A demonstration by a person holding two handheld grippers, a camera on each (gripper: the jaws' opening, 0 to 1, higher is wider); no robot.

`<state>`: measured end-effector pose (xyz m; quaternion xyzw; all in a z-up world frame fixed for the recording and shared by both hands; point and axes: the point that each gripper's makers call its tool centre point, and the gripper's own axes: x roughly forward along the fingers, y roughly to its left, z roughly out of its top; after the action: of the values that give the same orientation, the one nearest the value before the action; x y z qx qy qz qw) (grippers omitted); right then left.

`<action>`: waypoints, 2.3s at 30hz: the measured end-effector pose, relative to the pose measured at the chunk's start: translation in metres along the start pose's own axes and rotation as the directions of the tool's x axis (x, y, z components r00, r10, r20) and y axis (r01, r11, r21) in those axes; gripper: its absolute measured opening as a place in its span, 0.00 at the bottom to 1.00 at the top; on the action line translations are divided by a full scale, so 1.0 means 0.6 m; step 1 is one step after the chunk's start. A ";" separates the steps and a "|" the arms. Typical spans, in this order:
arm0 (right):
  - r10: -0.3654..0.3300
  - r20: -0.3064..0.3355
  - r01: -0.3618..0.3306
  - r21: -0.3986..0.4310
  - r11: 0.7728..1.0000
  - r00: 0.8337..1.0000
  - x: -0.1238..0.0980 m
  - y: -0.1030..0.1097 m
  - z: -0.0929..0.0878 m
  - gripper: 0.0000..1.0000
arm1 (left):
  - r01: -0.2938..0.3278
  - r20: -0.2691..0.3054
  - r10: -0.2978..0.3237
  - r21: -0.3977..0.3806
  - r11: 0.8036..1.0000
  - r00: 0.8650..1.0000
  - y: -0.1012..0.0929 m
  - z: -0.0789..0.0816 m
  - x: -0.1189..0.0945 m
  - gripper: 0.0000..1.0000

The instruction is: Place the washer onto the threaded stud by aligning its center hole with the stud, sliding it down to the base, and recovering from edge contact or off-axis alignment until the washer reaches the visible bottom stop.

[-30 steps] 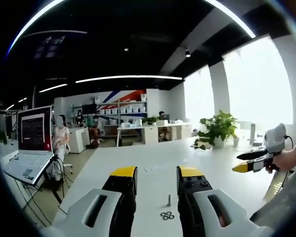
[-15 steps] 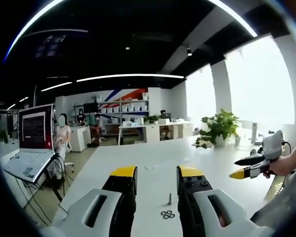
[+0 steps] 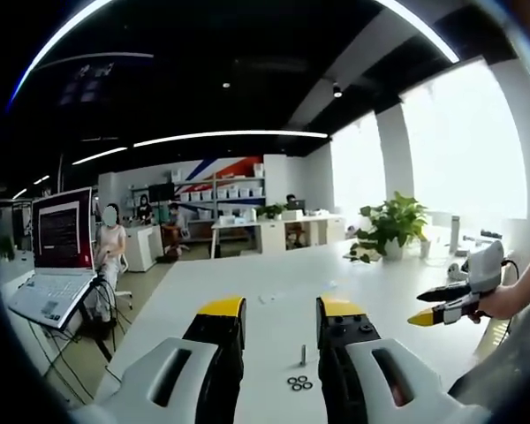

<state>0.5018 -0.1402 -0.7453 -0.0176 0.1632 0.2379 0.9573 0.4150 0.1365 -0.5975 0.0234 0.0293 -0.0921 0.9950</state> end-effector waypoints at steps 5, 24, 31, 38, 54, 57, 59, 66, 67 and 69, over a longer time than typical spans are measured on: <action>0.012 -0.019 -0.012 -0.003 1.000 1.000 0.009 -0.001 -0.012 0.61 | -0.004 0.001 0.004 -0.006 1.000 1.000 -0.001 0.001 0.004 0.30; 0.015 -0.087 -0.014 0.009 1.000 0.996 0.034 -0.008 -0.074 0.56 | 0.007 -0.008 -0.007 -0.009 1.000 1.000 -0.016 -0.004 0.016 0.30; 0.017 -0.109 -0.014 0.023 1.000 0.994 0.043 -0.008 -0.096 0.55 | 0.008 -0.012 -0.008 -0.008 1.000 1.000 -0.018 -0.010 0.019 0.30; 0.030 -0.122 -0.028 0.019 0.999 0.992 0.047 -0.004 -0.107 0.54 | 0.007 0.001 -0.007 -0.014 1.000 1.000 -0.018 -0.008 0.021 0.30; 0.071 -0.161 -0.069 0.016 0.997 0.984 0.062 0.017 -0.147 0.48 | 0.022 -0.013 -0.022 -0.009 1.000 1.000 -0.030 -0.014 0.017 0.30; 0.072 -0.176 -0.071 0.013 0.997 0.982 0.065 0.016 -0.155 0.48 | 0.023 -0.017 -0.023 -0.014 1.000 1.000 -0.033 -0.015 0.015 0.30; 0.075 -0.176 -0.073 0.016 0.997 0.982 0.067 0.016 -0.157 0.47 | 0.028 -0.019 -0.028 -0.007 1.000 0.999 -0.035 -0.016 0.014 0.30; 0.083 -0.183 -0.084 0.004 0.996 0.980 0.076 0.019 -0.166 0.44 | 0.025 -0.029 -0.025 -0.005 1.000 0.999 -0.032 -0.023 0.010 0.30; 0.083 -0.184 -0.084 0.003 0.996 0.979 0.078 0.018 -0.168 0.44 | 0.023 -0.030 -0.023 -0.004 1.000 0.999 -0.032 -0.023 0.009 0.30; 0.085 -0.185 -0.085 0.006 0.996 0.979 0.080 0.019 -0.171 0.44 | 0.023 -0.031 -0.024 -0.004 1.000 0.999 -0.032 -0.024 0.007 0.30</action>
<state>0.5053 -0.1201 -0.8571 -0.0336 0.2520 0.2761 0.9269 0.4149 0.1177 -0.6128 0.0225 0.0450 -0.1034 0.9934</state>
